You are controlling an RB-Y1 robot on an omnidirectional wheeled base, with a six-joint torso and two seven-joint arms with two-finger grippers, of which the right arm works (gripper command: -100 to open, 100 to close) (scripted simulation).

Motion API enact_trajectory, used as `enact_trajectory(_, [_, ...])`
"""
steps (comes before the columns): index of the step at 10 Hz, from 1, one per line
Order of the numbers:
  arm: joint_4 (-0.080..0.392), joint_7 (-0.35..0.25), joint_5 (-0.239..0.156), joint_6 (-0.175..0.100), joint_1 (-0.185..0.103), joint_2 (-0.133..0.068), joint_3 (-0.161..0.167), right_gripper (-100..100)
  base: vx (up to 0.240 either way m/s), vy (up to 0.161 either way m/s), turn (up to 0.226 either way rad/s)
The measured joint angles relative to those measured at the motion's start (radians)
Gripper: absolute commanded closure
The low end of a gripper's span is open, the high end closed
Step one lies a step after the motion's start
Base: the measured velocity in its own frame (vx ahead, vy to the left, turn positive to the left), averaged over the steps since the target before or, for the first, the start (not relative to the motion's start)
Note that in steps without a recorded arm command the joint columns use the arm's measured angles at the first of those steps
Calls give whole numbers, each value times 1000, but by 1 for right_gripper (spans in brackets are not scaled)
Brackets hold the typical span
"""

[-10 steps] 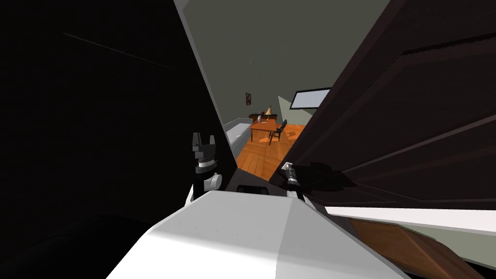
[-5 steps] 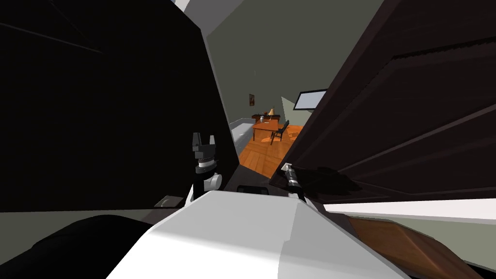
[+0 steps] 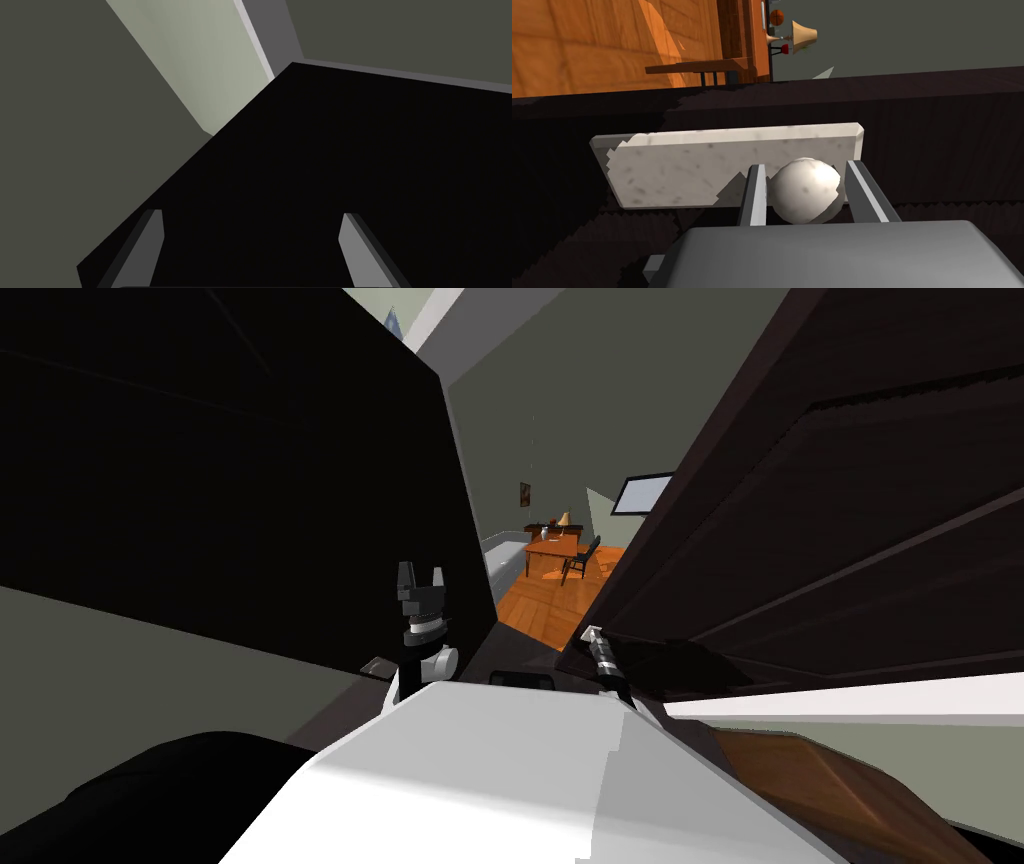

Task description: Pull the door open

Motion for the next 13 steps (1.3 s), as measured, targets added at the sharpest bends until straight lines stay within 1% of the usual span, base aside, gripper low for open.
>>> enact_trajectory(2, [-5, -23, 10, -21, 14, -17, 18, 100, -237, -39, 117])
enact_trajectory(3, [-17, -37, 16, -28, 29, -27, 29, 100, -251, -66, 134])
enact_trajectory(4, [-12, -49, 22, -42, 37, -35, 40, 100, -253, -42, 136])
enact_trajectory(5, [-18, -64, 29, -53, 50, -47, 51, 100, -230, -10, 86])
enact_trajectory(6, [-22, -75, 34, -63, 61, -55, 60, 100, -102, 2, 5])
enact_trajectory(7, [-19, -78, 36, -63, 66, -54, 63, 100, -181, -52, 148])
enact_trajectory(8, [-18, -86, 40, -77, 77, -63, 69, 100, -269, -54, 196])
enact_trajectory(9, [-28, -96, 44, -95, 93, -74, 74, 100, -246, -52, 116])
enact_trajectory(10, [-23, -107, 50, -117, 101, -84, 82, 100, -205, -61, 111])
enact_trajectory(12, [-19, -129, 61, -159, 132, -101, 100, 100, -225, -73, 134])
enact_trajectory(13, [-23, -141, 67, -176, 147, -112, 108, 100, -234, -45, 106])
